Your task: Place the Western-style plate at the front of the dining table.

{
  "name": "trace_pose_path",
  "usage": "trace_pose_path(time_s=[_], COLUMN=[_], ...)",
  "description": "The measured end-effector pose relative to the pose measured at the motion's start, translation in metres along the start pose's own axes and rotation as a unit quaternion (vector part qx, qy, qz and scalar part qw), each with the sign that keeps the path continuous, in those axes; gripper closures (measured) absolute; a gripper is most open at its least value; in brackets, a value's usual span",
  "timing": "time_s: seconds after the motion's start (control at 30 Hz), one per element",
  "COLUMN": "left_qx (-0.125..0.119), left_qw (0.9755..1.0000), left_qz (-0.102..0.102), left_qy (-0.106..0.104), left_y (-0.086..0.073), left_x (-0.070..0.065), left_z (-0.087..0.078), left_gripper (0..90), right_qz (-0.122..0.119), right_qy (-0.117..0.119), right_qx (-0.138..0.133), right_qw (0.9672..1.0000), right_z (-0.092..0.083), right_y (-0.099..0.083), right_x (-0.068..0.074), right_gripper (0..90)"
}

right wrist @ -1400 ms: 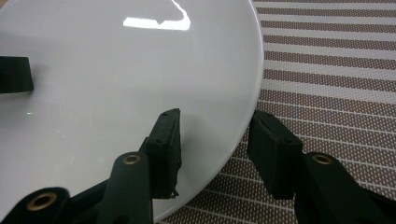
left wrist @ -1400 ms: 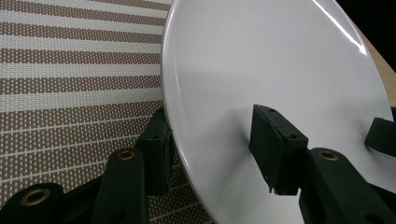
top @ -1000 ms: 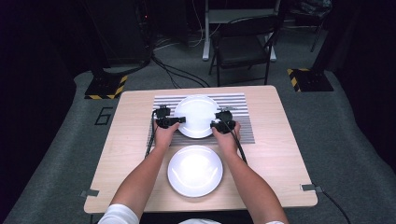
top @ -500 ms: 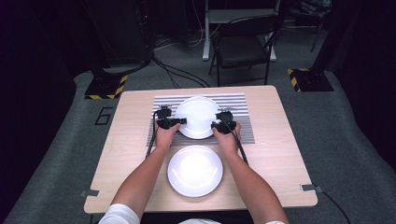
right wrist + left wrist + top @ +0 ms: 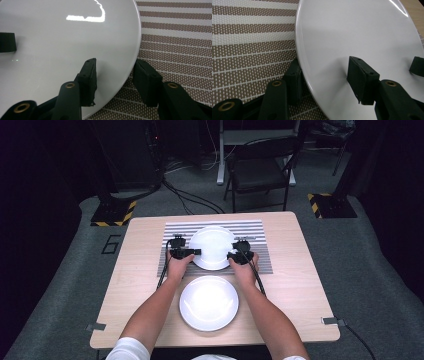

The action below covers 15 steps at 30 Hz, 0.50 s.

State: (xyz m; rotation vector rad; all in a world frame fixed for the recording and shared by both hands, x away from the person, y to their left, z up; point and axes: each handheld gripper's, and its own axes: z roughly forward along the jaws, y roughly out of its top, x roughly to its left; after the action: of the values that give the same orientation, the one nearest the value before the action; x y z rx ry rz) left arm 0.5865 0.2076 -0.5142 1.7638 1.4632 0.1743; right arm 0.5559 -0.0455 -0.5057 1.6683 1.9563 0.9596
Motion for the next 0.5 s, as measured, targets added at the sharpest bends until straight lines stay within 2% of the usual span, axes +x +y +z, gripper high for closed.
trace_pose_path(time_s=[0.2,0.5], left_qx=[0.004,0.007], left_qw=[0.9999,0.9999], left_qz=[0.009,0.007], left_qy=[0.005,0.005], left_y=[0.0012,0.0023], left_x=[-0.0010,-0.0010], left_z=[0.0006,0.0011], left_gripper=[48.7,48.9], right_qz=[0.000,0.001], right_qy=[-0.003,0.001], right_qx=[0.003,0.009], right_qw=[1.0000,1.0000], right_z=[0.0024,0.0036], right_y=[-0.0014,-0.0021], right_x=[0.0005,-0.0002], right_gripper=[52.4,50.2])
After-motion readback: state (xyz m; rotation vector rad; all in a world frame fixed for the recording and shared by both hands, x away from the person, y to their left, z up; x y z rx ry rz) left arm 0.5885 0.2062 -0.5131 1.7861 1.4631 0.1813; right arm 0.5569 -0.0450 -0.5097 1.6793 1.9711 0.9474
